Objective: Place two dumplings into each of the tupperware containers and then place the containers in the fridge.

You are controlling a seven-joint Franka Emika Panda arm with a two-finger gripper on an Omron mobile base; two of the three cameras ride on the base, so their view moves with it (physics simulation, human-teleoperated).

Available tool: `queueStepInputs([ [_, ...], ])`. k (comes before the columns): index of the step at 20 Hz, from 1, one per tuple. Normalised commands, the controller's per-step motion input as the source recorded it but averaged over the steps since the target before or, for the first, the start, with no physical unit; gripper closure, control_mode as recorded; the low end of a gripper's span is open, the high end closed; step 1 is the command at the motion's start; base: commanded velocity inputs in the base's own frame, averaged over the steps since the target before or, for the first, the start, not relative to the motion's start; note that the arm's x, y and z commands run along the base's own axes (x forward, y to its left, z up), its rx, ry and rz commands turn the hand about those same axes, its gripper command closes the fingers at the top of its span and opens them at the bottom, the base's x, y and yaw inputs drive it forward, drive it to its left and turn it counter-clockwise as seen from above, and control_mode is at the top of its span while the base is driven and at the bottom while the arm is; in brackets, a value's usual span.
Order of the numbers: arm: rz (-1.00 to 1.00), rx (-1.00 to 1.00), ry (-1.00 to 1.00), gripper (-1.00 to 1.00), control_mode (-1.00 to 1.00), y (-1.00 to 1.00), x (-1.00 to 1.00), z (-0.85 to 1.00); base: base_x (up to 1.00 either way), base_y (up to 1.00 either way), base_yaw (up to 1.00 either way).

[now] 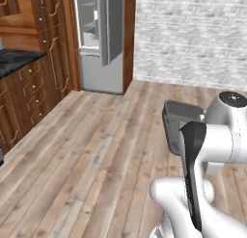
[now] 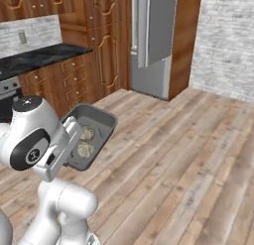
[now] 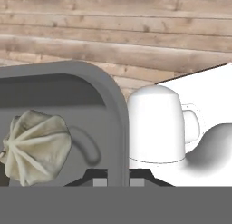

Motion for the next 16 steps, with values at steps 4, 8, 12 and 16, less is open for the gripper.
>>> queueStepInputs([
  [4, 0.00, 0.00, 0.00, 1.00, 1.00, 0.00, 0.00, 0.00, 1.00, 0.74, 0.00],
  [8, 0.00, 0.00, 0.00, 1.00, 1.00, 0.00, 0.00, 0.00, 1.00, 0.74, 0.00],
  [12, 0.00, 0.00, 0.00, 1.00, 1.00, 0.00, 0.00, 0.00, 1.00, 0.68, 0.00],
  [16, 0.00, 0.00, 0.00, 1.00, 1.00, 0.00, 0.00, 0.00, 1.00, 0.42, -0.12],
])
